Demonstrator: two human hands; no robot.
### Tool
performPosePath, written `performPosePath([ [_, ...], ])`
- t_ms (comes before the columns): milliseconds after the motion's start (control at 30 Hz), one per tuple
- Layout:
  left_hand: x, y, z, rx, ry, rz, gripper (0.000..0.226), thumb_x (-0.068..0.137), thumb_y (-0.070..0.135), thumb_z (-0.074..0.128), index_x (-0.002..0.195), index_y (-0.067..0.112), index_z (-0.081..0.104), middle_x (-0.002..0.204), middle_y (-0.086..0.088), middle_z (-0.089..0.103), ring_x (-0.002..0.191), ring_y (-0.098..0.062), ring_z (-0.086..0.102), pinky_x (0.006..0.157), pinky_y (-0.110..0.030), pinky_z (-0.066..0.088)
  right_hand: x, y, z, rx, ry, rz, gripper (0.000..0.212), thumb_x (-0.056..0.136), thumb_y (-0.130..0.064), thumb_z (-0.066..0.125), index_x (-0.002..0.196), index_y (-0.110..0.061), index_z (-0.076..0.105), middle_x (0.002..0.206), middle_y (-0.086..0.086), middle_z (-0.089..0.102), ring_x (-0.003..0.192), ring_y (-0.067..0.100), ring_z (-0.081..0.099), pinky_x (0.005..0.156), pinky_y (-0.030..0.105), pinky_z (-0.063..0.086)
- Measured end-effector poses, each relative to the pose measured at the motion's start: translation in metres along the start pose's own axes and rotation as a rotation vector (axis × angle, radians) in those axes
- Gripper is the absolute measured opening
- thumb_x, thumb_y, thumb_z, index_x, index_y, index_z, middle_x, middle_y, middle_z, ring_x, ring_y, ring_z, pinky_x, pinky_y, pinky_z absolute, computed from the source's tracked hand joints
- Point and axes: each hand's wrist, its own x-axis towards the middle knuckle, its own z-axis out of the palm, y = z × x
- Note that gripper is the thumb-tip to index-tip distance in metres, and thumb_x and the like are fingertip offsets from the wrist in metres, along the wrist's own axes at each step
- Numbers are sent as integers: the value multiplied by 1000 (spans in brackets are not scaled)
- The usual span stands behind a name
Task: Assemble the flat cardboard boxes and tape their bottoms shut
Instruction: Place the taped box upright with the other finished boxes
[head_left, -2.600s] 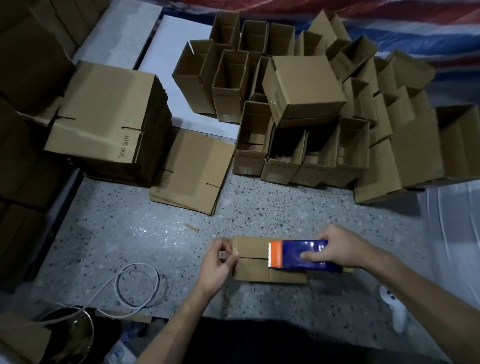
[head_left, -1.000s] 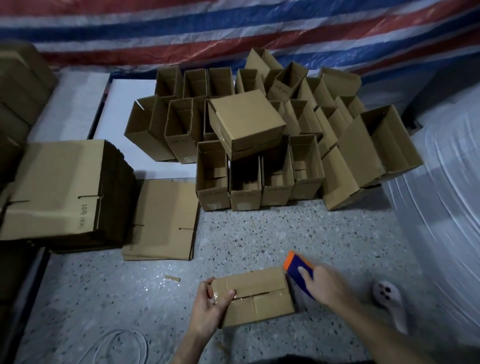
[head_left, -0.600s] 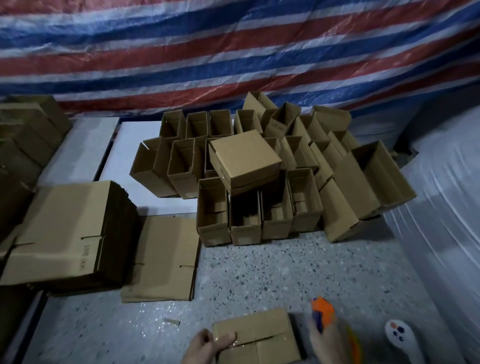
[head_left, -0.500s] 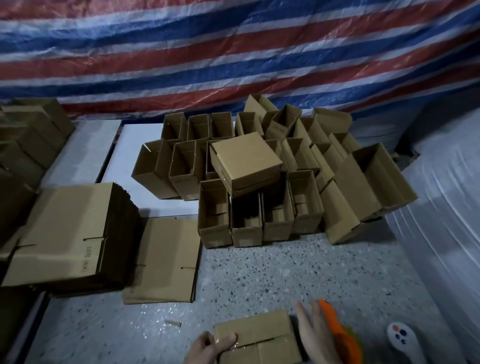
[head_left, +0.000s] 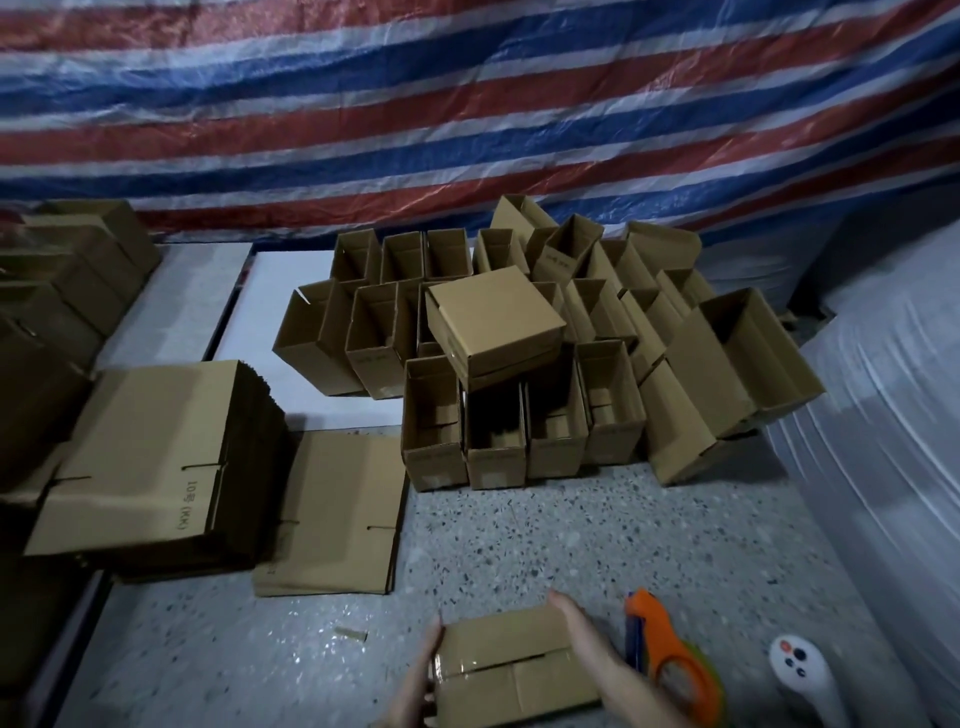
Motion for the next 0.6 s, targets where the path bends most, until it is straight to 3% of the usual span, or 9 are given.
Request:
performPosePath([
  [67, -2, 3, -2, -48, -42, -163, 88, 68, 78, 64, 97, -4, 64, 102, -22, 66, 87, -38, 66, 72, -44, 57, -2, -3, -2, -20, -19, 65, 67, 75, -78, 59, 129, -38, 55, 129, -6, 58, 115, 16, 55, 104, 36, 36],
  [100, -2, 5, -2, -67, -47, -202, 93, 67, 84, 61, 92, -6, 65, 98, -21, 66, 82, -37, 66, 64, -42, 57, -1, -6, -2, -25, -31, 84, 58, 81, -73, 58, 125, -36, 56, 121, -6, 59, 110, 17, 55, 100, 35, 38],
  [167, -2, 12, -2, -63, -25, -204, 97, 69, 83, 60, 105, -6, 65, 108, -22, 66, 94, -40, 67, 65, -49, 60, -8, -18, -3, -52, -18, 92, 40, 80, -70, 61, 88, -31, 58, 84, -10, 54, 76, 9, 49, 74, 26, 41],
  [233, -7, 26, 2, -61, -23, -185, 92, 70, 76, 65, 114, -4, 62, 117, -23, 63, 104, -41, 64, 69, -53, 60, -17, -25, -8, -55, -1, 42, 36, 80, -68, 62, 80, -33, 60, 73, 0, 60, 71, 13, 52, 66, 27, 40],
  [300, -14, 43, 5, -59, -54, -117, 83, 65, 69, 70, 111, 0, 64, 119, -23, 62, 105, -42, 63, 71, -52, 60, -21, -32, -14, 14, -56, -63, 38, 87, -62, 58, 100, -29, 73, 94, 6, 73, 91, 23, 66, 83, 35, 53],
  [400, -28, 70, 8, 0, -84, 13, 81, 63, 66, 75, 120, 11, 62, 121, -23, 62, 106, -41, 63, 71, -49, 60, -35, -51, -27, 105, -154, -302, 38, 88, -42, 57, 124, -34, 65, 132, 4, 61, 120, 25, 56, 110, 52, 41],
  [500, -46, 95, 18, 71, -149, 128, 88, 66, 70, 72, 135, 19, 52, 121, -22, 62, 106, -40, 64, 72, -44, 60, -52, -77, -44, 145, -200, -487, 58, 71, -34, 62, 129, -33, 62, 139, -3, 57, 125, 18, 54, 111, 49, 39],
  [600, -65, 119, 37, 83, -120, 321, 89, 58, 64, 79, 130, 19, 49, 119, -16, 64, 103, -33, 65, 65, -37, 58, -68, -107, -56, 105, -168, -642, 52, 82, -22, 66, 132, -35, 57, 141, -7, 55, 122, 11, 57, 99, 38, 49],
])
